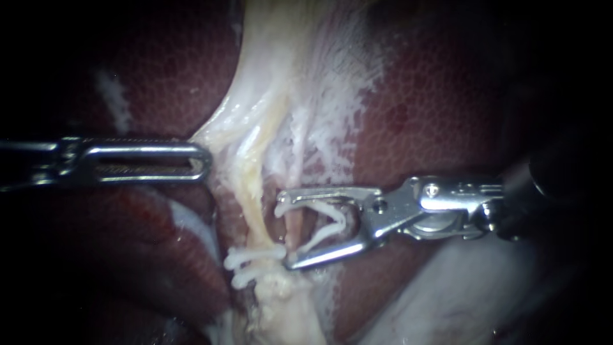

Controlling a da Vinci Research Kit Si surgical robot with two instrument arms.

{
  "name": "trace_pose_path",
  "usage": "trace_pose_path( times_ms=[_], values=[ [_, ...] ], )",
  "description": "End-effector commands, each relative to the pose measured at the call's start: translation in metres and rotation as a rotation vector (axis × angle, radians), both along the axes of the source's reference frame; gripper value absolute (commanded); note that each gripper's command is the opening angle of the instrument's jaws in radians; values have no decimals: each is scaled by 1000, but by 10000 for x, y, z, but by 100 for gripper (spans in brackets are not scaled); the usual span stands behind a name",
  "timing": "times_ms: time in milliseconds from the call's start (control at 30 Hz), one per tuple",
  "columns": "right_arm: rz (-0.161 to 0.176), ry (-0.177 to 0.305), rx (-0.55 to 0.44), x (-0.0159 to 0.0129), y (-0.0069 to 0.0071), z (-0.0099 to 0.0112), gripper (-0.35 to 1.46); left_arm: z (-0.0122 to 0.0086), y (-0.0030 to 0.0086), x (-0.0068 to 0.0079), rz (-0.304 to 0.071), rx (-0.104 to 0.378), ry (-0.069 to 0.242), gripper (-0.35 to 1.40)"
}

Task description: Clipping third clip left tube

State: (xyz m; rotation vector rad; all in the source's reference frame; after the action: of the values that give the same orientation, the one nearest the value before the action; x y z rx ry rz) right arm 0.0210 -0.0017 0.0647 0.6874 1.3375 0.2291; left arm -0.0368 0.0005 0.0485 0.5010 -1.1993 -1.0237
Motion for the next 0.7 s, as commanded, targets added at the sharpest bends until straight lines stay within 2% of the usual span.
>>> trace_pose_path(
  times_ms=[33,633,700],
  values=[
    [-3,1,4,5,-2,2,60,-1,0,-1,0,-1,0,-35],
    [-40,25,17,54,-8,7,60,-2,-4,-3,-4,-3,0,-35],
    [-52,31,29,59,-9,7,60,-2,-4,-3,-4,-3,0,-35]
  ],
)
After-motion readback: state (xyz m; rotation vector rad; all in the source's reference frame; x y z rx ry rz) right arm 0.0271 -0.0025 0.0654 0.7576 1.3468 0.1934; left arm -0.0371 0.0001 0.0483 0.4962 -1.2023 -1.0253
